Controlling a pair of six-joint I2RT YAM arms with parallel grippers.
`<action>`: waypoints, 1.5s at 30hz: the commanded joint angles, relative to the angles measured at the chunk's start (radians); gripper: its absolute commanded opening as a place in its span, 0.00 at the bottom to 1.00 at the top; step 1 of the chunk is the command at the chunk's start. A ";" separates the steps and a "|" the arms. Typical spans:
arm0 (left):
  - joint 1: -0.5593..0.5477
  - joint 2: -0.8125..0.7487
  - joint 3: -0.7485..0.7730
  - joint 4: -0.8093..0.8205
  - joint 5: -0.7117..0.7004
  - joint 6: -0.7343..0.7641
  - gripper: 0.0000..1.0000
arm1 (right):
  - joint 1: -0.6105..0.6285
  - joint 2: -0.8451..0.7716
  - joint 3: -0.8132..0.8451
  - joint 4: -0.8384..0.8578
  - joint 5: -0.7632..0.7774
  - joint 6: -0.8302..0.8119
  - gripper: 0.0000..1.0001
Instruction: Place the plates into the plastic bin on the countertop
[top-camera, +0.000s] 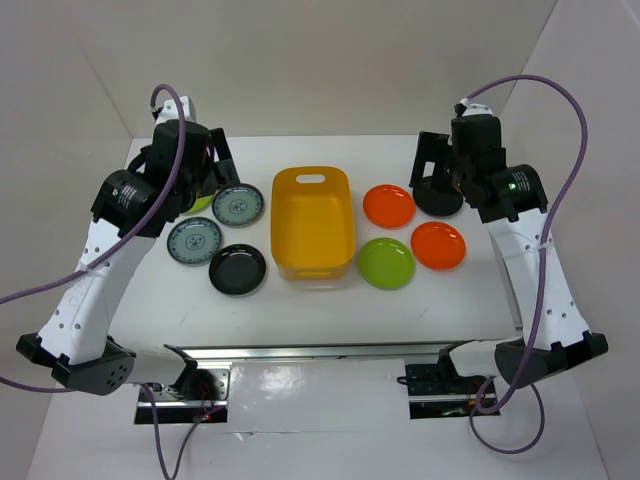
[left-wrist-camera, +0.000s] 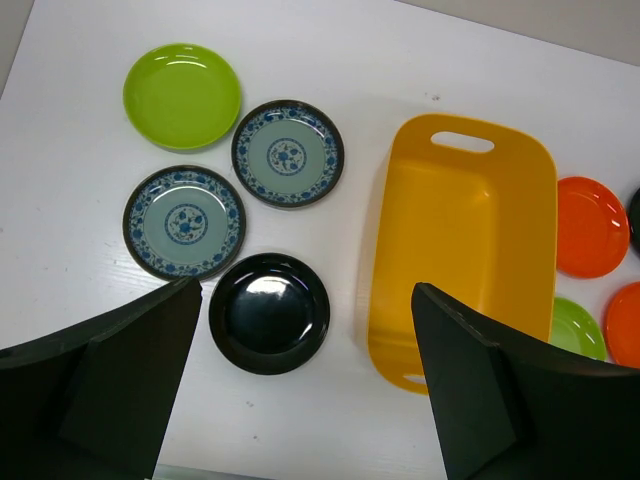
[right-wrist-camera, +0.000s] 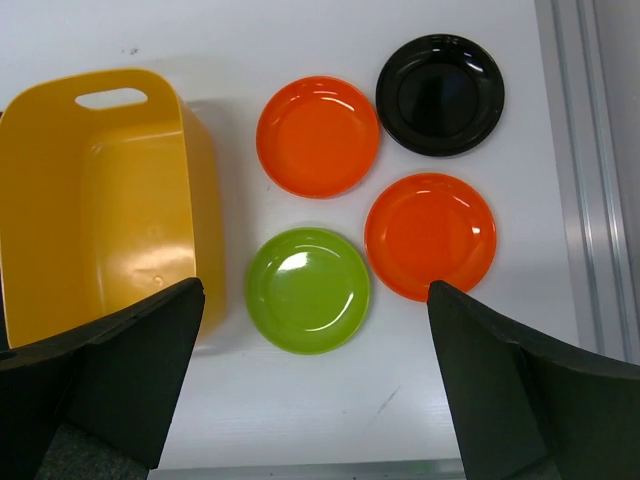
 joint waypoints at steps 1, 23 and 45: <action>-0.003 -0.001 0.001 0.033 -0.025 0.018 1.00 | -0.004 -0.014 0.029 0.058 -0.013 -0.016 1.00; 0.098 -0.010 -0.156 0.071 0.272 0.021 1.00 | -0.542 0.104 -0.624 0.630 -0.386 0.004 1.00; 0.110 -0.061 -0.213 0.125 0.400 0.021 1.00 | -0.623 0.205 -0.973 0.818 -0.330 0.115 0.90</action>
